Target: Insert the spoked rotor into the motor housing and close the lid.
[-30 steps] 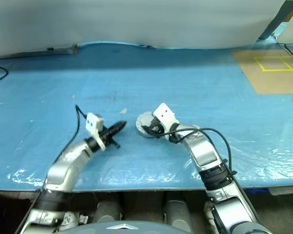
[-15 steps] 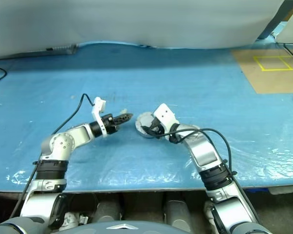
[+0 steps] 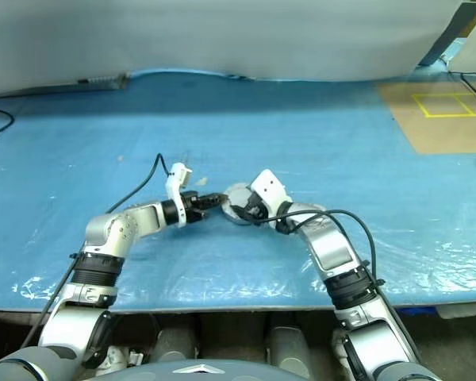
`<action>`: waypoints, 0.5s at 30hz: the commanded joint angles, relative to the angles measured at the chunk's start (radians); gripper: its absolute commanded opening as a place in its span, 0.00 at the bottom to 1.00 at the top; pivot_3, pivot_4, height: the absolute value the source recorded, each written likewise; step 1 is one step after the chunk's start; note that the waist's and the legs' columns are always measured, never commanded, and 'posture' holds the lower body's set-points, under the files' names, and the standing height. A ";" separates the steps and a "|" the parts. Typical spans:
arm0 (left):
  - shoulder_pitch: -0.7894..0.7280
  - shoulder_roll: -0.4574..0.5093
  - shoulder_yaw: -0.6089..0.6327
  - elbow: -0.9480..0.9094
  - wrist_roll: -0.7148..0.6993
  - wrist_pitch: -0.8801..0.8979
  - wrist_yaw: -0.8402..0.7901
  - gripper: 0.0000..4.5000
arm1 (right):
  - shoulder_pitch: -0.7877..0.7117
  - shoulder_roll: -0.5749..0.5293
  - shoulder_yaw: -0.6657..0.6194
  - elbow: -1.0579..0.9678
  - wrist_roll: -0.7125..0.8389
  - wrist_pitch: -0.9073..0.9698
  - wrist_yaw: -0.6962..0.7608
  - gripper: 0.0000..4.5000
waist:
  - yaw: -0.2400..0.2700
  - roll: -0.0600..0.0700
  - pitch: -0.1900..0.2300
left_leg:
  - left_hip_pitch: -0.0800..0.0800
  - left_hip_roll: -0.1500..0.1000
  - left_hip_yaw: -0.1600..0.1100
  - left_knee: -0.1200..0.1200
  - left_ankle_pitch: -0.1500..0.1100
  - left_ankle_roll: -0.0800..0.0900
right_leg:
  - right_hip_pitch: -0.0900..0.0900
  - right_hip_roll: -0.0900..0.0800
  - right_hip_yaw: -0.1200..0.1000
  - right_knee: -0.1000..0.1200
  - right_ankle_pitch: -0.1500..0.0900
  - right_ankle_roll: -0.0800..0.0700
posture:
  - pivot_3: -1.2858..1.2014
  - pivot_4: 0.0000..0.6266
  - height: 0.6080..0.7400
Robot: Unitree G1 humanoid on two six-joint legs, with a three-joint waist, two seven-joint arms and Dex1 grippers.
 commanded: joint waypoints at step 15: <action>-0.007 -0.008 -0.044 0.007 0.063 -0.017 -0.059 0.00 | 0.055 0.049 -0.414 -0.117 0.413 0.426 -0.118 1.00 | 0.024 0.000 0.000 | -0.008 -0.001 -0.001 -0.005 0.000 -0.001 | -0.011 0.000 -0.002 -0.002 0.002 -0.005 | 0.52 0.24 1.00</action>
